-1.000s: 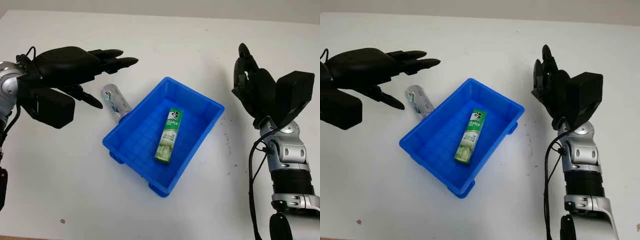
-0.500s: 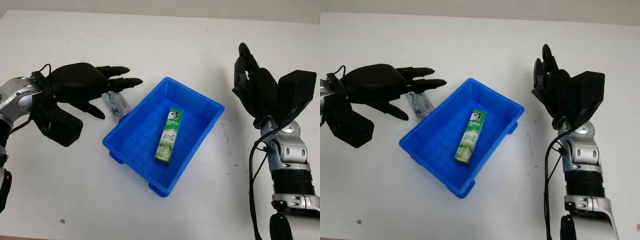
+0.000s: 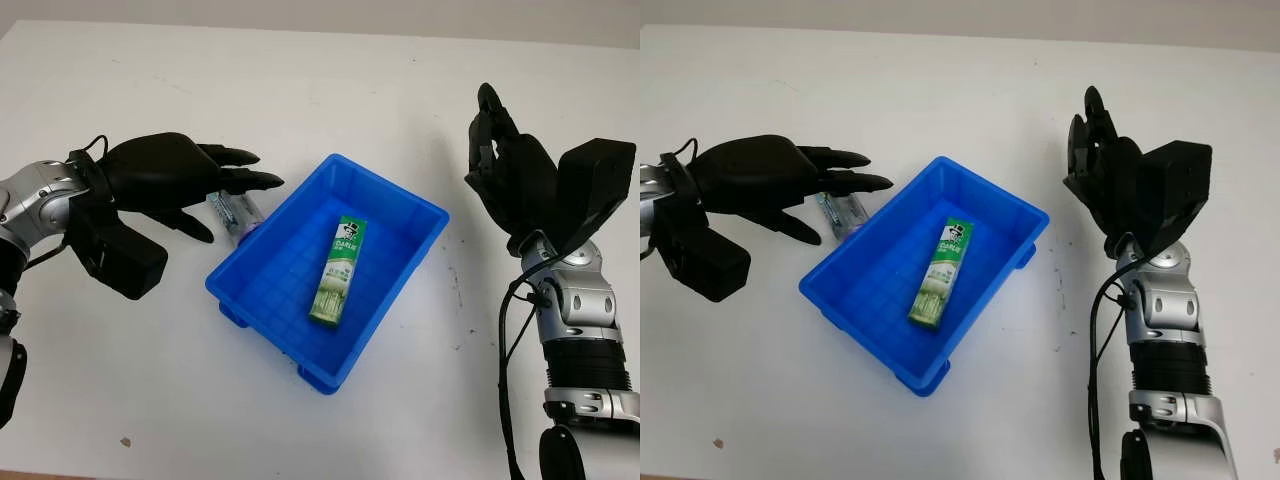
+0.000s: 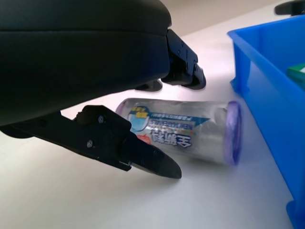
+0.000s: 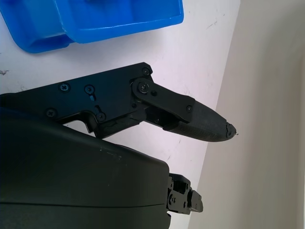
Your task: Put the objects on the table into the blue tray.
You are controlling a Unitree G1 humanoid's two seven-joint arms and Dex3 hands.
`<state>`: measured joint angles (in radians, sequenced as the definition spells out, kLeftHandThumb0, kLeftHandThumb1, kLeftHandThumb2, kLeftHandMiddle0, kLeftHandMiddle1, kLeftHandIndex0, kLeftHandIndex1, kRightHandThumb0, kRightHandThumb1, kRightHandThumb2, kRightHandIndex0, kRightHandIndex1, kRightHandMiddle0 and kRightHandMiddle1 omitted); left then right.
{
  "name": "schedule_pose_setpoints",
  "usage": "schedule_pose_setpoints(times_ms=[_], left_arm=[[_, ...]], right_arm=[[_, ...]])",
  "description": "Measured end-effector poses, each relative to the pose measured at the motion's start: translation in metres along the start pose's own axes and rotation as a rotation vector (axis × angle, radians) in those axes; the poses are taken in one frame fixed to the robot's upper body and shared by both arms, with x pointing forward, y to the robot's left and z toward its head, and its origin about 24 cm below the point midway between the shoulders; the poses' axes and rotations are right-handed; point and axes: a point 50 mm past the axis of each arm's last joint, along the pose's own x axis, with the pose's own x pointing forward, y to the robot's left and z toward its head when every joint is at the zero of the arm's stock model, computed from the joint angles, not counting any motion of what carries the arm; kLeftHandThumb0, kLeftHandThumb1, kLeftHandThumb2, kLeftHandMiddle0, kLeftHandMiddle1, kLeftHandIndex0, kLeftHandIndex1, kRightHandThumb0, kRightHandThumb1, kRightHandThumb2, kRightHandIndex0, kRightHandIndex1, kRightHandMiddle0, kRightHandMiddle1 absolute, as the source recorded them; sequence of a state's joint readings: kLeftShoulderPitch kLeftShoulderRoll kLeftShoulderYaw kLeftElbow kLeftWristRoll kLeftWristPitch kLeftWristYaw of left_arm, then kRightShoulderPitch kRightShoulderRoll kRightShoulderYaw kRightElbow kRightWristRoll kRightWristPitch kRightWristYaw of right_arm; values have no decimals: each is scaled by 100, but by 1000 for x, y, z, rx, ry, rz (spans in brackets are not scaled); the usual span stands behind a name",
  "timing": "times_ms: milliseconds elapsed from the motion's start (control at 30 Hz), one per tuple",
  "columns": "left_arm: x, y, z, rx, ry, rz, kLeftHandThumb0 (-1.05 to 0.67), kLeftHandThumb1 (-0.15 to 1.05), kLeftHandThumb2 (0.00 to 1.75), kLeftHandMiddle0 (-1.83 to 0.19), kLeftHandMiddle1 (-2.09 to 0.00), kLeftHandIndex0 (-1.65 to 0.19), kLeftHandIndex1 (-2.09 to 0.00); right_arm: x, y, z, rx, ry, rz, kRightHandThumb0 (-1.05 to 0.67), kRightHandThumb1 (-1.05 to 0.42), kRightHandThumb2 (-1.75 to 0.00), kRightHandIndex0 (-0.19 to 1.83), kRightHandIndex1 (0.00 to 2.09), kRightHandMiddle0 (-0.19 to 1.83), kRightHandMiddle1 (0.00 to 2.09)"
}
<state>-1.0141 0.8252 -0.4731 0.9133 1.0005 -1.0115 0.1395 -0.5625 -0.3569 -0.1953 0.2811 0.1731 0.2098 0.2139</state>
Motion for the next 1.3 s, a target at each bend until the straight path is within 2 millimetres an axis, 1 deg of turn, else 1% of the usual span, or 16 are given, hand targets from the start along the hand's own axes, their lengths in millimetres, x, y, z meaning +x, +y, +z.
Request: schedule_pose_setpoints(times_ms=[33, 67, 100, 167, 200, 267, 400, 433, 533, 667, 800, 900, 967, 1033, 1167, 1300], left_arm=[[0, -2, 0, 25, -3, 12, -34, 105, 18, -24, -177, -16, -145], [0, -3, 1, 45, -10, 30, -38, 105, 22, -39, -193, -12, -171], [0, -5, 2, 64, -17, 51, -41, 105, 26, -55, -201, -11, -190], [1, -7, 1, 105, -17, 81, -52, 105, 36, -105, -208, -30, -205], [1, -7, 1, 123, -15, 95, -54, 105, 38, -118, -209, -39, -207], [2, -6, -1, 153, -14, 106, -58, 105, 42, -132, -209, -54, -209], [2, -9, -4, 171, 13, 117, -57, 105, 43, -131, -209, -60, -209], [1, -9, -6, 177, 30, 118, -57, 105, 42, -124, -209, -47, -209], [0, -10, -11, 194, 66, 112, -56, 105, 40, -106, -209, -28, -209], [-2, -11, -18, 174, 142, 93, -54, 105, 38, -93, -209, -31, -209], [-8, -6, -33, 174, 277, 132, -51, 105, 37, -80, -209, -21, -209], [-15, 19, -51, 120, 432, 251, -51, 105, 39, -76, -209, -23, -209], [-19, 40, -57, 54, 477, 364, -50, 105, 38, -75, -209, -16, -209], [-21, 61, -59, 32, 491, 465, -50, 105, 34, -82, -209, -32, -209], [-20, 91, -52, 55, 472, 614, -51, 105, 34, -87, -209, -33, -209], [-20, 106, -36, -21, 402, 699, -48, 105, 35, -95, -209, -28, -209]], right_arm=[[0, 0, 0, 1, 1, -4, -71, -105, -78, -19, 0, -19, 0], [-1, -1, 0, 1, 2, -7, -70, -105, -78, -19, 0, -19, 0], [-1, -1, -1, 2, 5, -10, -70, -105, -78, -19, 0, -19, 0], [-1, -1, -1, 5, 9, -12, -69, -105, -78, -19, 0, -19, 0], [-1, -1, -1, 6, 9, -11, -70, -105, -78, -19, 0, -19, 0], [-1, 0, -1, 9, 7, -10, -69, -105, -78, -19, 0, -19, 0], [-2, 0, -1, 13, 7, -9, -69, -105, -78, -19, 0, -19, 0], [-2, 0, -2, 13, 8, -11, -69, -105, -78, -19, 0, -19, 0], [-2, 0, -2, 14, 9, -14, -69, -105, -78, -19, 0, -19, 0], [-2, 1, -3, 18, 9, -12, -69, -105, -78, -19, 0, -19, 0], [-2, 1, -3, 18, 10, -11, -69, -105, -77, -19, 0, -19, 0], [-2, 2, -3, 21, 8, -8, -68, -105, -78, -19, 0, -19, 0], [-2, 3, -3, 23, 1, 1, -68, -105, -78, -19, 0, -19, 0], [-2, 3, -3, 25, -1, 5, -69, -105, -78, -19, 0, -19, 0], [-2, 3, -3, 28, -1, 10, -69, -105, -77, -19, 0, -19, 0], [-2, 4, -3, 29, -1, 14, -69, -105, -78, -19, 0, -19, 0]])
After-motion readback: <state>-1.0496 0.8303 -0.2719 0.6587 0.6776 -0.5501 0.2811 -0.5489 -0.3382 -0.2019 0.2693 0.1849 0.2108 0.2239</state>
